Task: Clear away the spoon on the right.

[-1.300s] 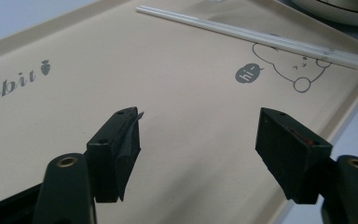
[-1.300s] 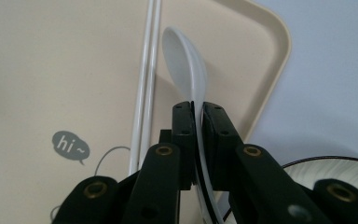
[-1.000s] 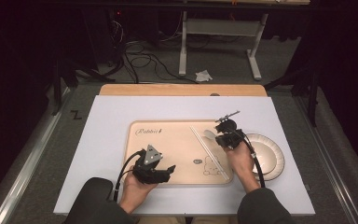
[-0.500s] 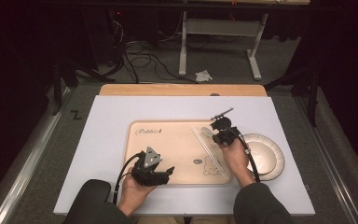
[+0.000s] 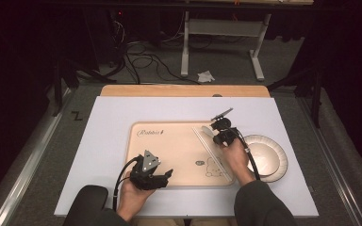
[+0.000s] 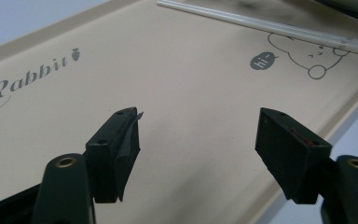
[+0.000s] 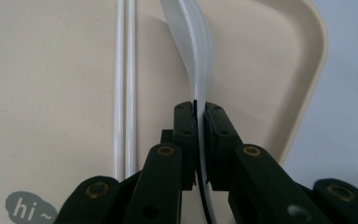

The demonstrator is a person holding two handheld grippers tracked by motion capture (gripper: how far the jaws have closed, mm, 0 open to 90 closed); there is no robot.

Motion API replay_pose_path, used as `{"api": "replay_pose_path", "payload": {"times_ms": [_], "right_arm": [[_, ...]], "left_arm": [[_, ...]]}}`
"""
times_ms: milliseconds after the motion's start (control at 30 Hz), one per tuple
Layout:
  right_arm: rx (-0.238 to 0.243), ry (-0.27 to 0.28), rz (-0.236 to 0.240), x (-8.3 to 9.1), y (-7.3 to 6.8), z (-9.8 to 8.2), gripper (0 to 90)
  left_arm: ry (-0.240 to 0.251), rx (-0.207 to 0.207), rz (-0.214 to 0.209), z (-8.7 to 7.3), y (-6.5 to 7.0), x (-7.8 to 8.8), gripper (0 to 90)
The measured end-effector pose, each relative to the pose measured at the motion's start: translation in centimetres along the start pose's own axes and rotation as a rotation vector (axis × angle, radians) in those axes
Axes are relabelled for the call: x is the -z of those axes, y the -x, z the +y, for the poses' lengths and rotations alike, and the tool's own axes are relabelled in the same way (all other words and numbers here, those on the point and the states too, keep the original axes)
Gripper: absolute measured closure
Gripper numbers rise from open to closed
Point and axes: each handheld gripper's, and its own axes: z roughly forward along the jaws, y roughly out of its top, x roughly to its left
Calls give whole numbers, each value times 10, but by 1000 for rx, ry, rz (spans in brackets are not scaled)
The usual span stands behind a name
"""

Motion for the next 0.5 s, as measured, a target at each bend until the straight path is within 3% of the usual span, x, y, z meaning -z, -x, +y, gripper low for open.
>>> {"api": "replay_pose_path", "payload": {"times_ms": [367, 500], "right_arm": [[24, -38, 5, -10, -2, 7, 850], [30, -45, -12, -10, -1, 8, 790]], "left_arm": [[-2, 20, 25, -5, -2, 6, 309], [0, 25, 33, -7, -2, 7, 310]]}}
